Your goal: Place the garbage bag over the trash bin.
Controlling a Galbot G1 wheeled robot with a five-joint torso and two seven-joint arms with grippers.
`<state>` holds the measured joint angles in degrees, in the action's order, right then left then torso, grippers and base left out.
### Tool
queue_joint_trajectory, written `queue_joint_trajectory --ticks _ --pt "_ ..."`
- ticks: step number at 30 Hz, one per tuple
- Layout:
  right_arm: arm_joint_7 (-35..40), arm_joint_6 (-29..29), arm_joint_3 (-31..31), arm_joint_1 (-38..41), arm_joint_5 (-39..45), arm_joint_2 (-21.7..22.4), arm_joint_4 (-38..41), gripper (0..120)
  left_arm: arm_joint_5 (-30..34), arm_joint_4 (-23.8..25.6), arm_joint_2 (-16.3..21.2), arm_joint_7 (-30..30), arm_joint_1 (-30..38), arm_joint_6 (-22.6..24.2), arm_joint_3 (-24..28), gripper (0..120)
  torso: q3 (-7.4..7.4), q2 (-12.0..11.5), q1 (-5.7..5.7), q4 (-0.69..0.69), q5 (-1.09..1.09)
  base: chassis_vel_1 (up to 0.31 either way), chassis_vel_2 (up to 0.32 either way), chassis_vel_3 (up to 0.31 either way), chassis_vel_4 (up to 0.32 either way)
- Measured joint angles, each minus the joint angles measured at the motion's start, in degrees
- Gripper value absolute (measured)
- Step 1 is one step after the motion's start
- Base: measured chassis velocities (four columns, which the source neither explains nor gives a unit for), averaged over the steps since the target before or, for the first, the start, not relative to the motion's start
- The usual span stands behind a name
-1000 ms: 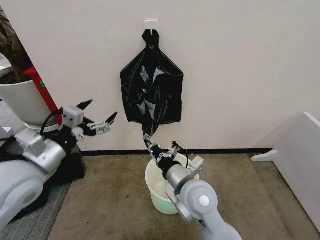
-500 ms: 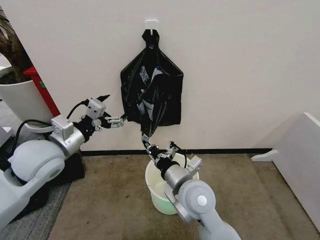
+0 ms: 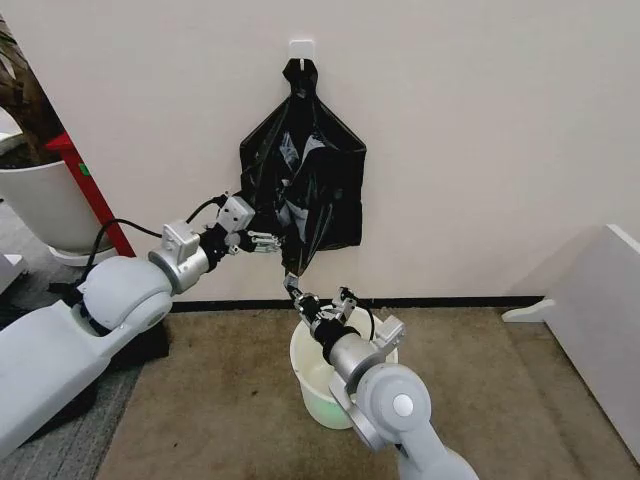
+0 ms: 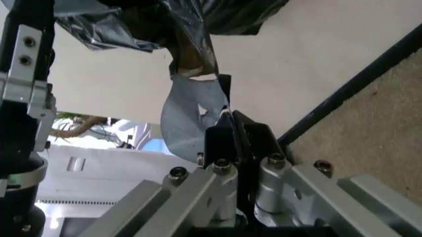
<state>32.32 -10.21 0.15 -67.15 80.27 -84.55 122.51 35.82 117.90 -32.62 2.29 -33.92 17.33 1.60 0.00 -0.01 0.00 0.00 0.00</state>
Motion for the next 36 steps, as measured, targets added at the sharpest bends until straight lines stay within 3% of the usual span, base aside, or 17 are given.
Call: queue_joint_trajectory --ticks 12,20,31,33,36 --pt "-0.1 -0.1 2.2 0.1 0.3 0.0 -0.4 0 -3.0 -5.9 -4.3 0.1 9.4 1.0 4.8 98 0.00 0.0 0.00 0.00 0.00 0.000 0.000 0.000 0.000" --pt "-0.3 -0.1 3.7 -0.2 0.7 0.3 -0.1 0 -3.6 -8.1 -7.0 -0.6 12.6 2.0 6.5 69 0.00 0.0 0.00 0.00 0.00 0.000 0.000 0.000 0.000" --pt "-0.8 -0.1 5.0 -0.6 1.0 0.6 0.6 0 -4.0 -4.0 -4.7 -1.6 11.0 3.8 6.0 27 0.00 0.0 0.00 0.00 0.00 0.000 0.000 0.000 0.000" --pt "-0.9 -0.1 5.1 -0.6 1.0 0.6 0.7 0 -3.8 -3.1 -4.4 -1.9 10.9 4.5 5.9 25 0.00 0.0 0.00 0.00 0.00 0.000 0.000 0.000 0.000" --pt "-1.1 -0.1 5.3 -0.7 0.9 0.6 0.8 0 -3.4 -2.0 -4.0 -2.2 10.6 5.7 5.7 35 -0.01 0.0 0.00 0.01 0.00 0.000 0.000 0.000 0.000"
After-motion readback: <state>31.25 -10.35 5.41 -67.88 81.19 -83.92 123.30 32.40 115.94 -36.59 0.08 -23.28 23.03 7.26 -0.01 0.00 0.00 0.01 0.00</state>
